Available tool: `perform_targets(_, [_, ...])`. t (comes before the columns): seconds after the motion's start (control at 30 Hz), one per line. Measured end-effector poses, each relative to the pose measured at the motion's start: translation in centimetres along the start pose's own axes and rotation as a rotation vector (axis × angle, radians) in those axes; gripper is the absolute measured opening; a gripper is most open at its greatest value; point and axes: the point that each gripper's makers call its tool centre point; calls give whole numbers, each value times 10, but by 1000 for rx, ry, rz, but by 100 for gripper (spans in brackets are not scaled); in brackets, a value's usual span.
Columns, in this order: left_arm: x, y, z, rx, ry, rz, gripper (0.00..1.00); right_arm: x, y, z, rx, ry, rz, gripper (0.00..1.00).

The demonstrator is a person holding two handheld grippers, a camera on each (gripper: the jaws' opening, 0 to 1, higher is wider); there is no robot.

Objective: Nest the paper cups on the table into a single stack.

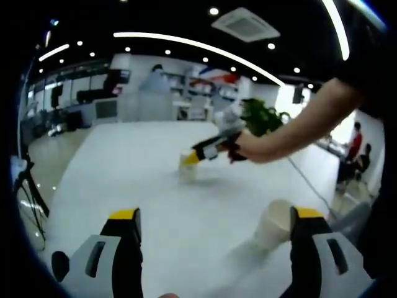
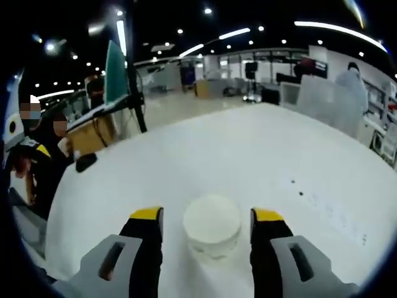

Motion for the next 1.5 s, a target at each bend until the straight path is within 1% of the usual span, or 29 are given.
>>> perform_targets(0.23, [0, 3, -1, -9, -7, -12, 100, 4, 0, 3, -13, 10, 2, 45])
perform_targets(0.4, [2, 2, -1, -10, -4, -18, 100, 5, 2, 3, -25, 8, -13, 38])
perform_targets(0.53, [2, 1, -2, -12, -14, -22, 100, 6, 1, 2, -29, 4, 0, 37])
perform_targets(0.87, [6, -1, -4, -13, -9, -27, 100, 6, 4, 0, -39, 3, 7, 37])
perform_targets(1.0, [2, -1, -6, -12, -20, -37, 100, 6, 4, -4, -32, 11, -6, 36])
perform_targets(1.1, [-2, 0, -7, -13, -26, -29, 100, 2, 4, -9, -34, 0, 2, 36])
perform_targets(1.3, [-14, 0, -7, -2, -39, -16, 100, -5, 6, -25, -25, -6, 2, 36])
perform_targets(1.4, [-23, -3, -9, 4, -63, -9, 100, -9, 8, -34, -26, -11, -4, 36])
perform_targets(1.5, [-26, -7, -8, 10, -66, -2, 100, -12, 9, -43, -20, -18, -14, 36])
Point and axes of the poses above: the point that each gripper's makers call its tool centre point, and the gripper's own axes: z roughly forward along the fingers, y roughly to its left, x roughly out of its underside, and after that the axes turned 12 degrees about y, right-handed
